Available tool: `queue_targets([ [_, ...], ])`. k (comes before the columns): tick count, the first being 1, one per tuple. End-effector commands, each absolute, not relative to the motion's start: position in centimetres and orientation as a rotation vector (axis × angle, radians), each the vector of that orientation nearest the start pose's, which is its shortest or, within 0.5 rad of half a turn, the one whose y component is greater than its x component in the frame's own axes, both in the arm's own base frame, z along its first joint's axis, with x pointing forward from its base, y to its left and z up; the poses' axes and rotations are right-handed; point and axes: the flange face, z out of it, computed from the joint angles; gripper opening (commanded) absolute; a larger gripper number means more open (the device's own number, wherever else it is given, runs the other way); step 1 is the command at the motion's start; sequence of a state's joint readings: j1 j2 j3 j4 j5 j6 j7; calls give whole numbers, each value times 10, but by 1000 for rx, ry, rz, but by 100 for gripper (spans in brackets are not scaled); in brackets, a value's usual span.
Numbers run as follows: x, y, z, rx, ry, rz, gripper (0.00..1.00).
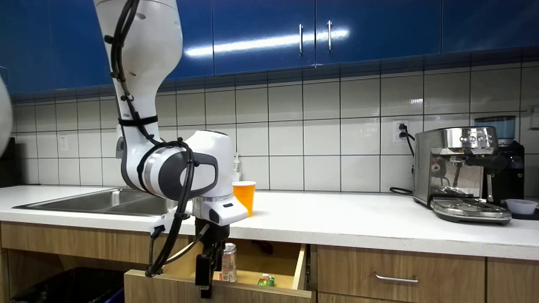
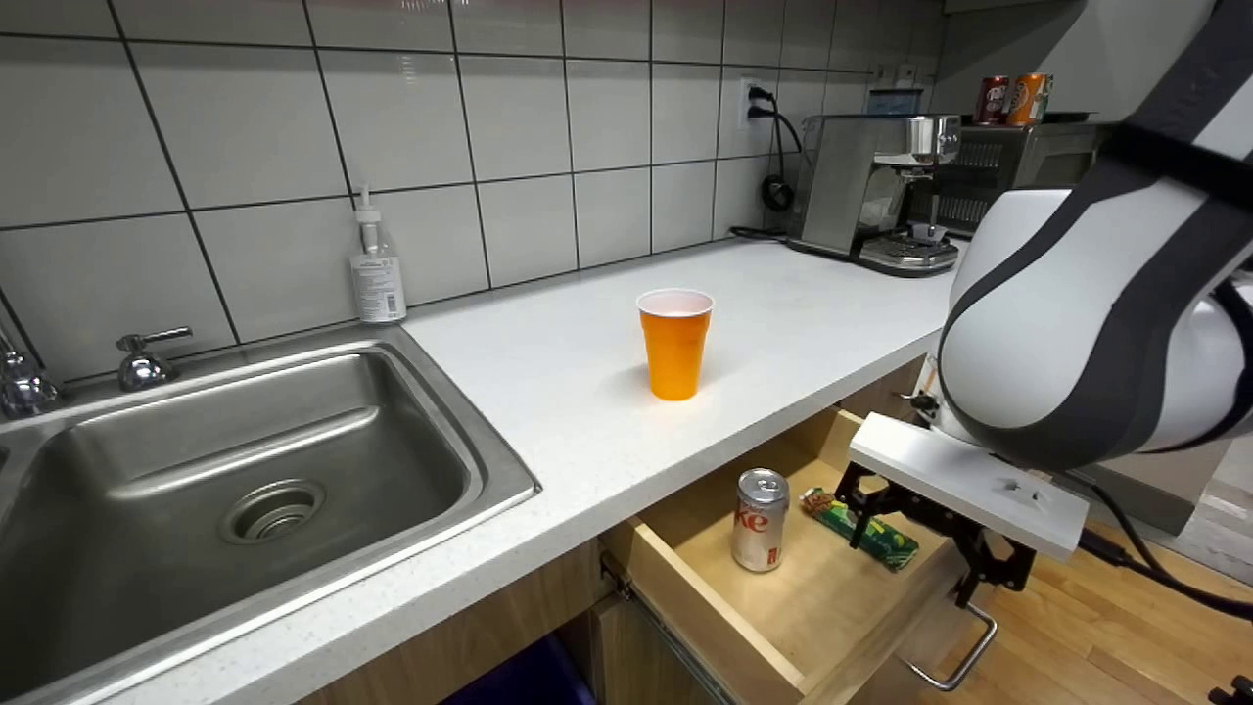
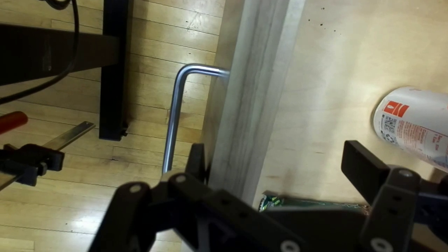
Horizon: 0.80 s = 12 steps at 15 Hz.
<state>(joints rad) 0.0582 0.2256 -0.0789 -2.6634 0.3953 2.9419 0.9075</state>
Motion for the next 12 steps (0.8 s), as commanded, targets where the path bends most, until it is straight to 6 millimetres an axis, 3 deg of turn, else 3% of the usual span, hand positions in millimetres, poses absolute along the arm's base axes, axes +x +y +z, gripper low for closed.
queue_targets([
  [1,430,-42,169,-2393,1897,-53,100],
  [12,456,-60,167,-2386,1914,-87,100],
])
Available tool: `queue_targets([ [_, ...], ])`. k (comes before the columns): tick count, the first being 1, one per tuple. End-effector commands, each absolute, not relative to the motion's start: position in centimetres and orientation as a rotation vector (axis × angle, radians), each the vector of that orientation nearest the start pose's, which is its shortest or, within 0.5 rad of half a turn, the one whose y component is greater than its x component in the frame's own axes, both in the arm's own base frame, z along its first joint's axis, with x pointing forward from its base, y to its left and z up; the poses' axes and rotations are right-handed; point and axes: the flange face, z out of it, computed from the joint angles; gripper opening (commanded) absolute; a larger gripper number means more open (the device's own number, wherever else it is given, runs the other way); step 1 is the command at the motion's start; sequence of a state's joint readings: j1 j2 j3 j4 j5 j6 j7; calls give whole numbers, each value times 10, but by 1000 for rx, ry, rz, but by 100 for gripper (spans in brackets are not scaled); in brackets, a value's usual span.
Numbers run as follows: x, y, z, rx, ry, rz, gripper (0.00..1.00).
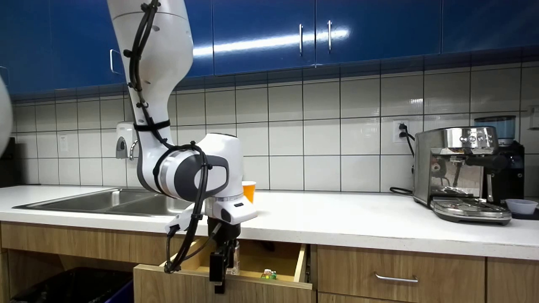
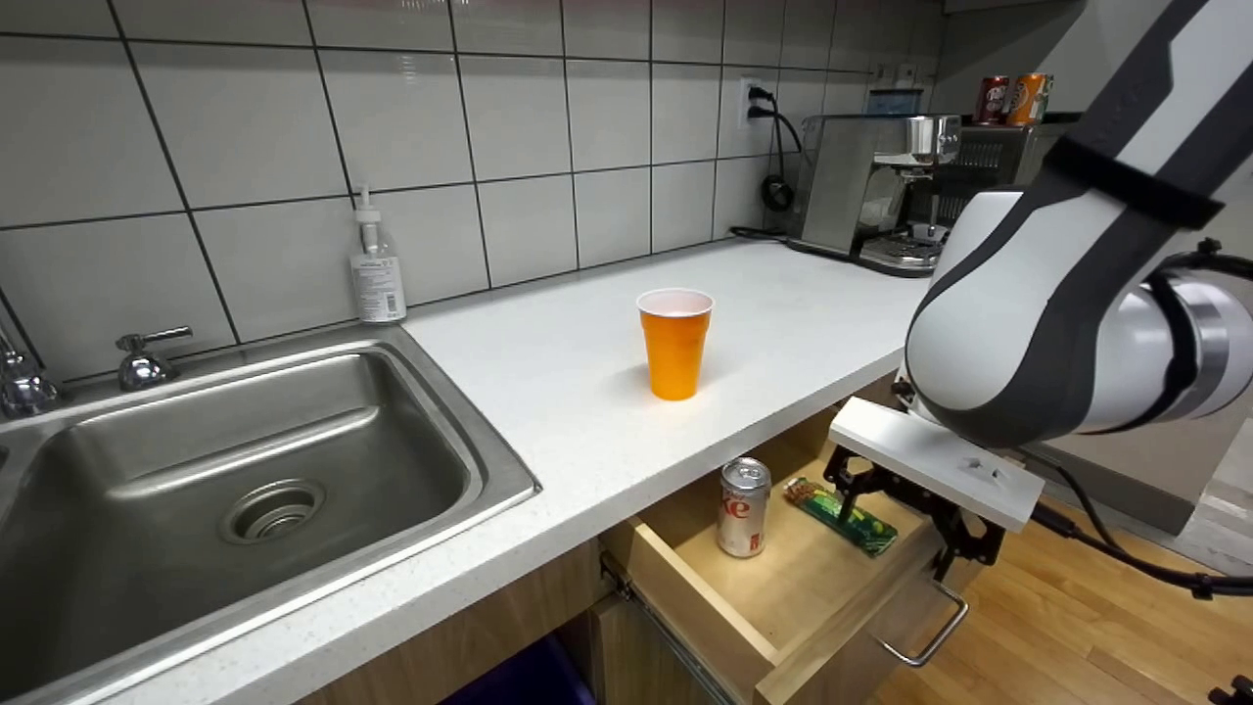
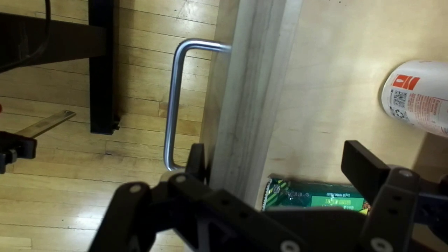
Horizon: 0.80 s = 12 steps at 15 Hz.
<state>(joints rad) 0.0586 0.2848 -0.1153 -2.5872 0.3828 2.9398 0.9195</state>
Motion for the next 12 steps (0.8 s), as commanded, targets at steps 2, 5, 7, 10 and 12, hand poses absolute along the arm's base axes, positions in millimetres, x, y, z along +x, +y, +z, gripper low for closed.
queue_targets([
  [2,461,-63,167,-2385,1917,-94,100],
  [5,467,-66,167,-2384,1919,-108,100],
  [7,471,-68,167,-2386,1918,-116,100],
  [10,478,-72,168,-2391,1922,-131,100],
  [12,483,-75,168,-2393,1925,-137,100],
])
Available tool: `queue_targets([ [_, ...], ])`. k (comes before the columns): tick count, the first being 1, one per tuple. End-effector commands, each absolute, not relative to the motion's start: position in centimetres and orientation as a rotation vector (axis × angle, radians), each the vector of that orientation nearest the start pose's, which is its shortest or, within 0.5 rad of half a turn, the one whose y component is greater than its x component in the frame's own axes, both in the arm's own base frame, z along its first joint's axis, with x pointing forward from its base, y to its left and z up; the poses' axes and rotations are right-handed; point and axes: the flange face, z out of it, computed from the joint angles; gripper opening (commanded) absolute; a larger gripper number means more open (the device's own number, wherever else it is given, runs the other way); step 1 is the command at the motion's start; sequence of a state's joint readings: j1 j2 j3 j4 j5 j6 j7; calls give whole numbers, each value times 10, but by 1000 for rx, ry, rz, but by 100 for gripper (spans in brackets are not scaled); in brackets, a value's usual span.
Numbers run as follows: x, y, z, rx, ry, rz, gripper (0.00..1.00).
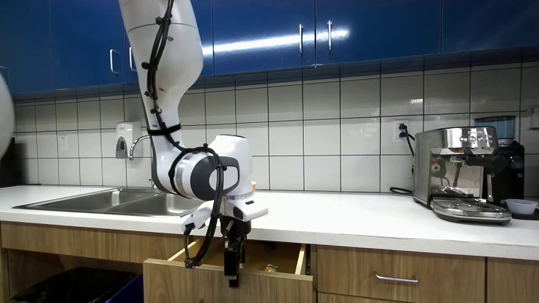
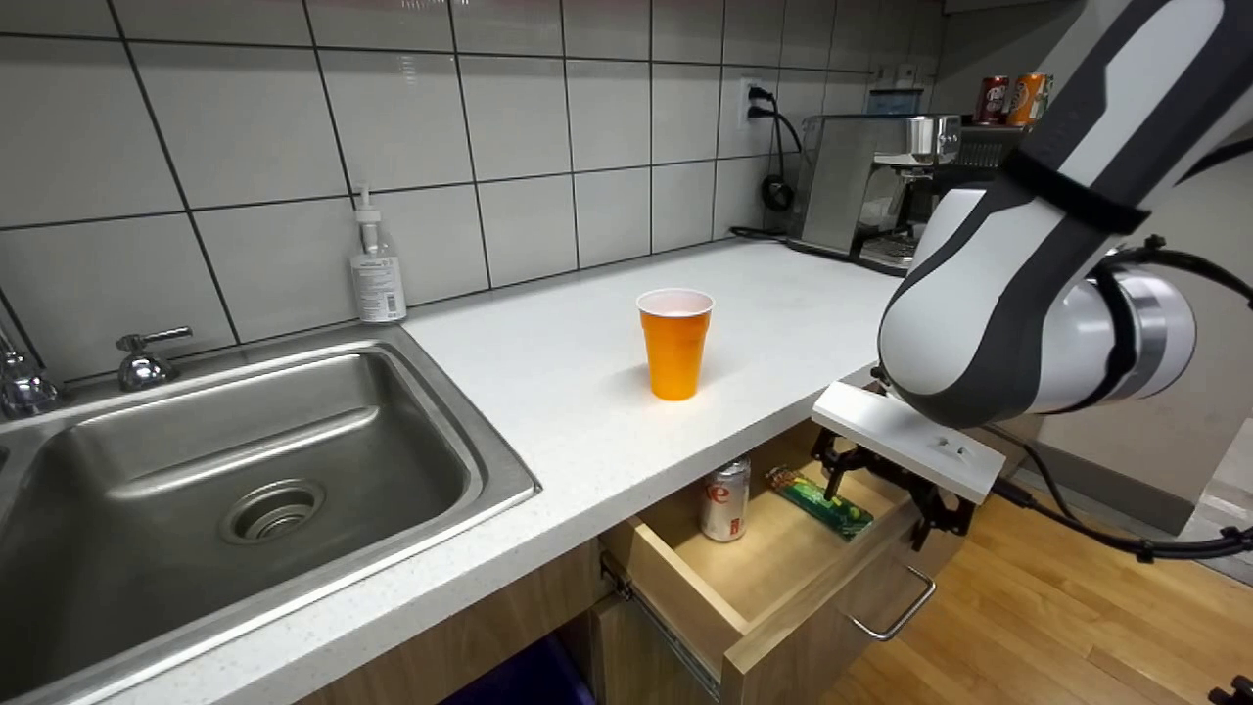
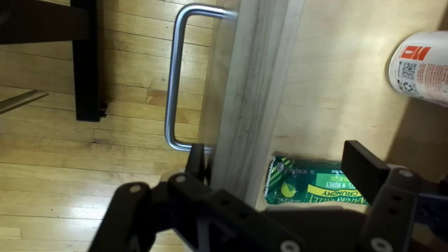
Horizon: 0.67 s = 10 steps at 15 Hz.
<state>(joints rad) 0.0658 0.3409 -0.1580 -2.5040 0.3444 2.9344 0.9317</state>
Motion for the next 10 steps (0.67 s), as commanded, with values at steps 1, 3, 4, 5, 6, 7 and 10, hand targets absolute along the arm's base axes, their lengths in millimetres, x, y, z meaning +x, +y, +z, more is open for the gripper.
queue_targets([
  [1,485,-76,168,-2394,1925,-140,100],
  [3,490,-78,168,-2392,1926,-145,100],
  [4,492,-79,168,-2392,1925,-148,100],
  [5,494,-79,168,-2392,1924,-150,100],
  [6,496,-79,168,-2393,1922,-153,100],
  [7,498,-79,168,-2394,1922,-154,100],
  [10,504,-78,167,-2395,1919,-155,100],
])
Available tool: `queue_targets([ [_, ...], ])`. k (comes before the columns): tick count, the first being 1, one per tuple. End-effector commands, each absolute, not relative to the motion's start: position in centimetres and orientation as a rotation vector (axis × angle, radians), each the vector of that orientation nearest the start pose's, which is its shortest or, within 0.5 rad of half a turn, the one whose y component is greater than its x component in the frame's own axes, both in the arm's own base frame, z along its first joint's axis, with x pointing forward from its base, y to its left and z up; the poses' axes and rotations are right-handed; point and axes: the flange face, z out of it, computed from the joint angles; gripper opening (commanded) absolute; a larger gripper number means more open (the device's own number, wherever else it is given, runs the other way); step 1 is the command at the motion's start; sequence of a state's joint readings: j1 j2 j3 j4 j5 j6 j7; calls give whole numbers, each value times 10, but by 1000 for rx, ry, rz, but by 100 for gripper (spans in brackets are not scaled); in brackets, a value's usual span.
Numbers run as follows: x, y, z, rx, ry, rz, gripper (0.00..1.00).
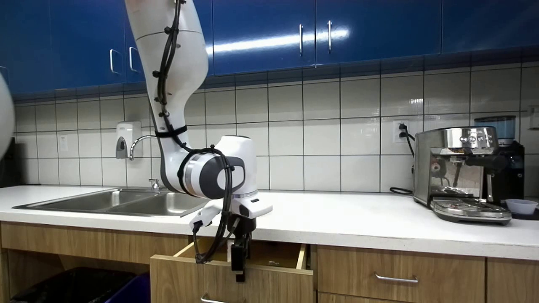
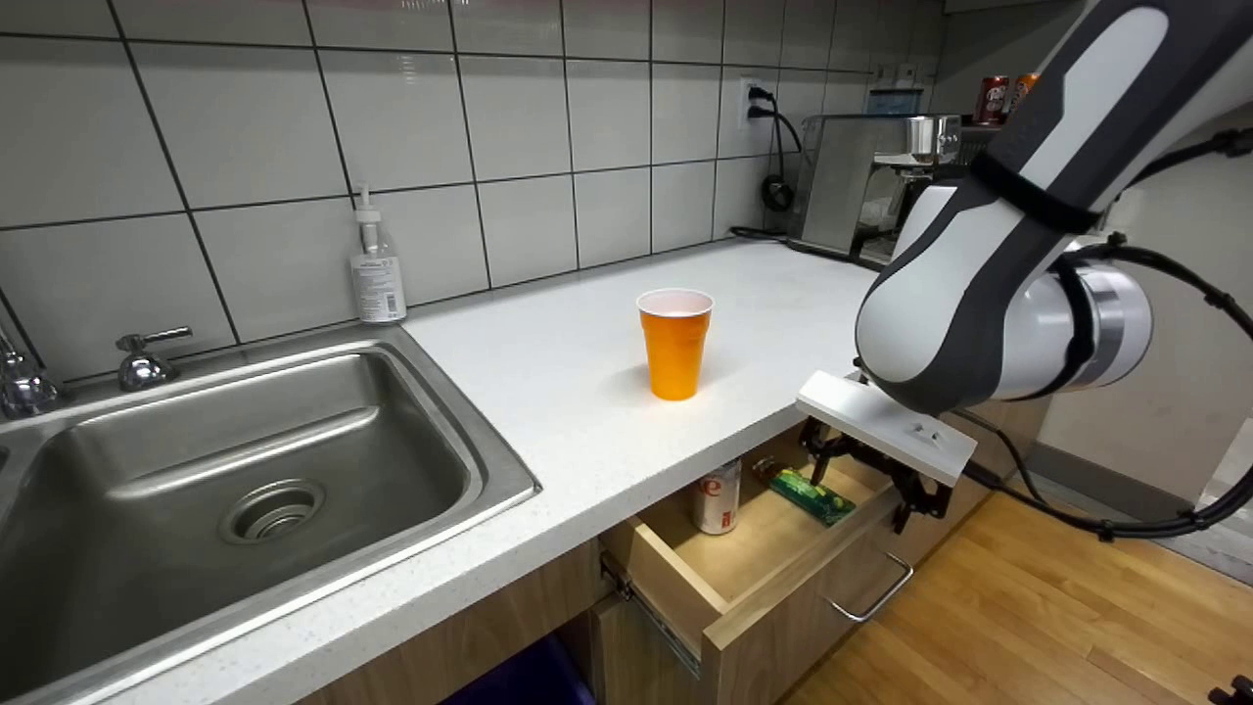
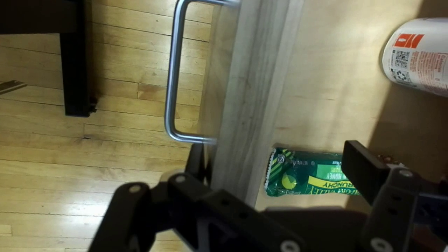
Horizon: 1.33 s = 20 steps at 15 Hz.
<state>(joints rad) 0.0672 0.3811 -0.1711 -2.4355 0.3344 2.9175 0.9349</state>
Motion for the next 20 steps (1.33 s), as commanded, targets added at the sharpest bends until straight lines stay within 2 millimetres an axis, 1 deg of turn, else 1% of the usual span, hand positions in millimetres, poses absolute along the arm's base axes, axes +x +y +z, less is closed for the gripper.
queue_targets([
  [1,506,-79,166,-2395,1920,-156,100],
  [9,518,-84,166,-2398,1918,-167,100],
  [20,543,-90,165,-2418,1908,-180,100],
])
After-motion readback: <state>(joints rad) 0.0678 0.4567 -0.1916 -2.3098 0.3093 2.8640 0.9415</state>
